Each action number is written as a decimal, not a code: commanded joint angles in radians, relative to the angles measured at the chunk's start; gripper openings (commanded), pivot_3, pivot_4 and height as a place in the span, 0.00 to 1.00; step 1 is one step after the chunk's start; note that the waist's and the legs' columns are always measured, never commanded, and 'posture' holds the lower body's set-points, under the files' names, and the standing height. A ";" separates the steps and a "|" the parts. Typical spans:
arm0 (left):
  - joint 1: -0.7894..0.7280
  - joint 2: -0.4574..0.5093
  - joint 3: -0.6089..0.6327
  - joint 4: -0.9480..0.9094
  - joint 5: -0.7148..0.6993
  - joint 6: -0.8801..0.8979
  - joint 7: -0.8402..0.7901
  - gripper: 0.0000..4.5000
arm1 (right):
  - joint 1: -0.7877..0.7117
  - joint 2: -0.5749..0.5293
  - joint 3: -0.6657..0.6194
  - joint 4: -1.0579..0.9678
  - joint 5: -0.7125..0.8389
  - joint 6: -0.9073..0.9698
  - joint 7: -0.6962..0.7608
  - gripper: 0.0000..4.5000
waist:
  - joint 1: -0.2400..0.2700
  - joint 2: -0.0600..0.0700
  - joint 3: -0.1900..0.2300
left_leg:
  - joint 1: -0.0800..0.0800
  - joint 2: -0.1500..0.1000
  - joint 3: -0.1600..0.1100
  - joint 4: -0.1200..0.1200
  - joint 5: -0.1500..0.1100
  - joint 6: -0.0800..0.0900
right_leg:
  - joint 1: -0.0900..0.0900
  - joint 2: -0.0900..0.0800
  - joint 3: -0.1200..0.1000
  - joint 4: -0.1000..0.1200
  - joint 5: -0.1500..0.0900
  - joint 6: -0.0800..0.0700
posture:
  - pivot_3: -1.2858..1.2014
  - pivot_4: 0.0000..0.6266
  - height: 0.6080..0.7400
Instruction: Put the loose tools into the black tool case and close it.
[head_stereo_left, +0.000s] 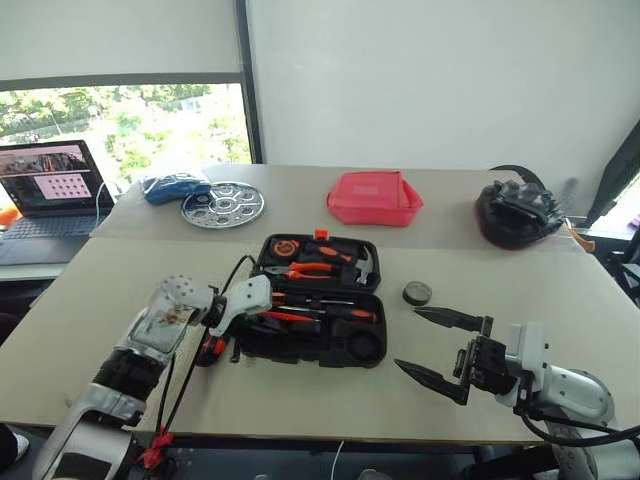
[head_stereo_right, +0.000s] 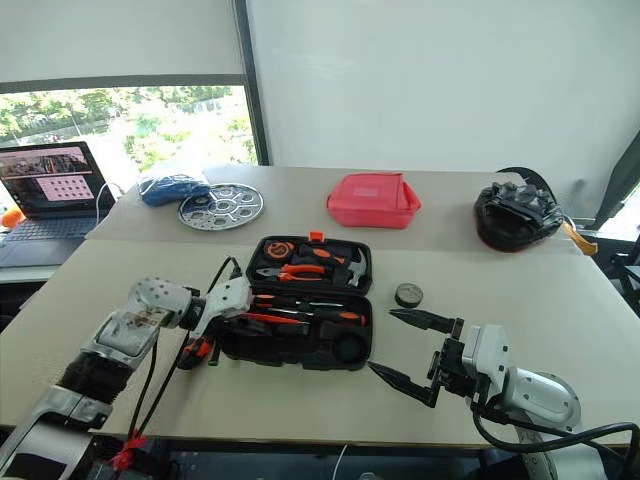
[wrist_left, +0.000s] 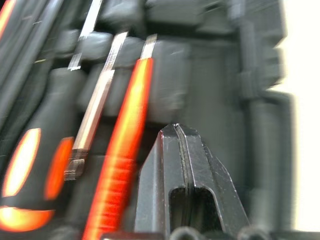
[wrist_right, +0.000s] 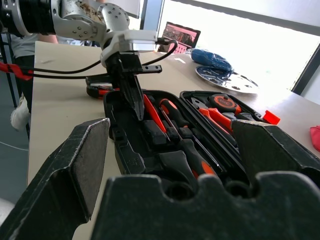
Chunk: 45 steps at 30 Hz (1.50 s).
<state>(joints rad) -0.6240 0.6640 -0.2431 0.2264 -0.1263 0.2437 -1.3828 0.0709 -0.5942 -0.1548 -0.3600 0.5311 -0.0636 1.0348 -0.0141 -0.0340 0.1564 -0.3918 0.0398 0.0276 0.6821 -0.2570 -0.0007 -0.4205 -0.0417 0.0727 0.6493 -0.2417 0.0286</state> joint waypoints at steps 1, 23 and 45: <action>-0.046 -0.009 0.081 0.014 -0.040 0.000 0.059 0.00 | -0.008 -0.004 -0.007 -0.022 0.007 -0.011 -0.002 1.00 | 0.004 0.000 0.000 | 0.000 0.000 0.000 0.000 0.000 0.000 | 0.000 0.000 0.000 0.000 0.000 0.000 | 0.52 0.24 1.00; -0.016 -0.028 0.017 0.086 0.057 -0.019 0.159 0.00 | -0.024 0.002 0.007 -0.012 0.003 -0.015 -0.014 1.00 | -0.001 0.000 0.000 | 0.000 -0.001 -0.001 0.001 0.000 0.000 | 0.000 -0.001 0.000 -0.001 0.000 0.001 | 0.52 0.24 1.00; 0.052 -0.023 0.116 0.057 -0.039 -0.096 0.158 0.00 | 0.017 -0.022 -0.041 -0.014 0.014 -0.013 -0.010 1.00 | 0.000 0.001 -0.001 | 0.014 -0.001 -0.001 0.000 0.000 0.000 | 0.015 -0.001 0.000 -0.002 -0.001 0.003 | 0.52 0.24 1.00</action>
<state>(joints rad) -0.5848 0.6316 -0.1774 0.2963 -0.1219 0.1956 -1.2071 0.0734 -0.5969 -0.1407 -0.3520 0.5316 -0.0635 1.0221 -0.0144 -0.0329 0.1557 -0.3790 0.0390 0.0271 0.6816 -0.2572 -0.0006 -0.4061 -0.0425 0.0726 0.6469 -0.2423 0.0308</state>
